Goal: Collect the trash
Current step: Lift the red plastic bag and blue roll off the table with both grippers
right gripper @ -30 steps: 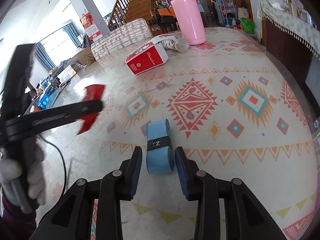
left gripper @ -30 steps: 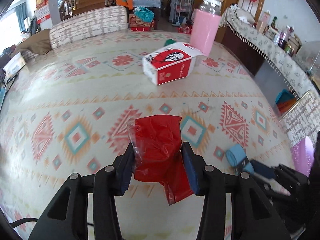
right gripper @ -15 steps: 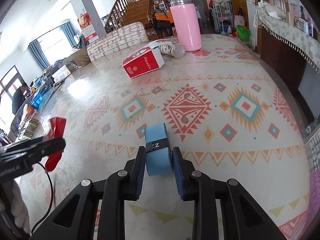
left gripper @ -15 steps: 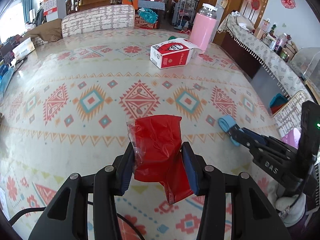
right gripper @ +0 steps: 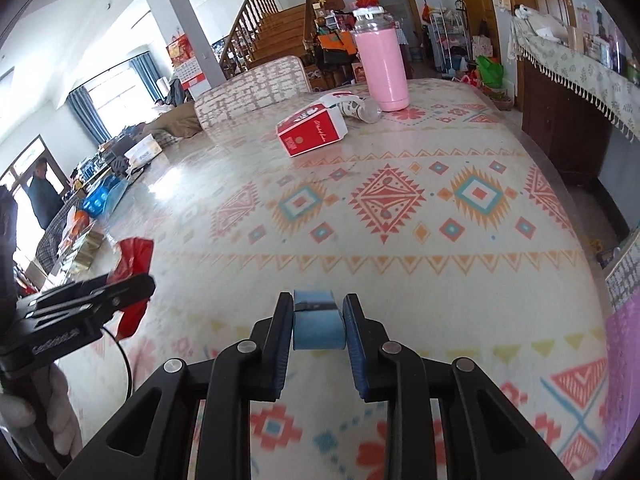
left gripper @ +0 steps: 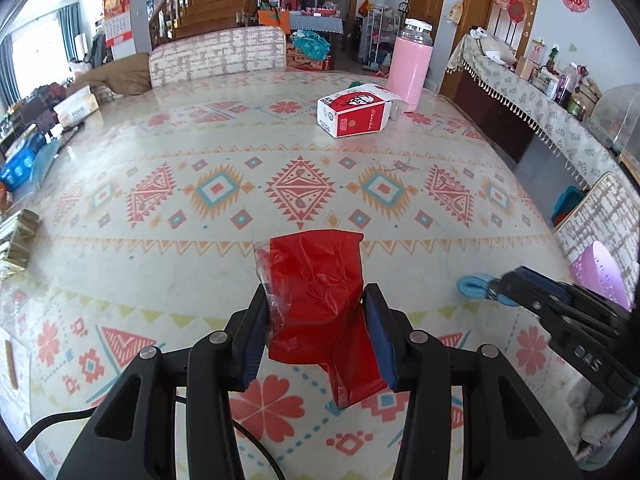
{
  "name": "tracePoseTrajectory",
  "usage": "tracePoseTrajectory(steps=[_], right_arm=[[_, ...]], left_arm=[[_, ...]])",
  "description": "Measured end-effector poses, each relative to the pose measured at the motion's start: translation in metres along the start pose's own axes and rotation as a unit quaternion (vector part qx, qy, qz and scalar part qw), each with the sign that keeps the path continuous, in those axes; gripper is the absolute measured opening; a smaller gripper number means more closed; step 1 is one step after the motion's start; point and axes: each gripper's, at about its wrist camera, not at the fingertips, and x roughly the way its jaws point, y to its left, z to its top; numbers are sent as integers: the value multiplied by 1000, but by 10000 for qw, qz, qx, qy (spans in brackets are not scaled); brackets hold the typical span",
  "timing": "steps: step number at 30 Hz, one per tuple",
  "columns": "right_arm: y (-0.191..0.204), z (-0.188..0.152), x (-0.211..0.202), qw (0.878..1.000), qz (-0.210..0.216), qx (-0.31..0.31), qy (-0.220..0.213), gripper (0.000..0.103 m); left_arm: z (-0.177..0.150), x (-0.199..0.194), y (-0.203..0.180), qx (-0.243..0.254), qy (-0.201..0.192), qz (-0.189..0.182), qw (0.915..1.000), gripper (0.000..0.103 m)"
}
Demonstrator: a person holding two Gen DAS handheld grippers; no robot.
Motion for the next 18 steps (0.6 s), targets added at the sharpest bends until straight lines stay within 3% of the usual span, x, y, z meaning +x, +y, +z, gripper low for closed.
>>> tracePoseTrajectory(steps=[9,18], right_arm=[[11,-28,-36,9994,-175,-9,-313,27],[14,-43,-58,9986,-180,117,-476,27]], left_arm=[[-15,-23,-8,287,-387,516,9975,45],[-25,-44,-14,436,-617,618,9952,45]])
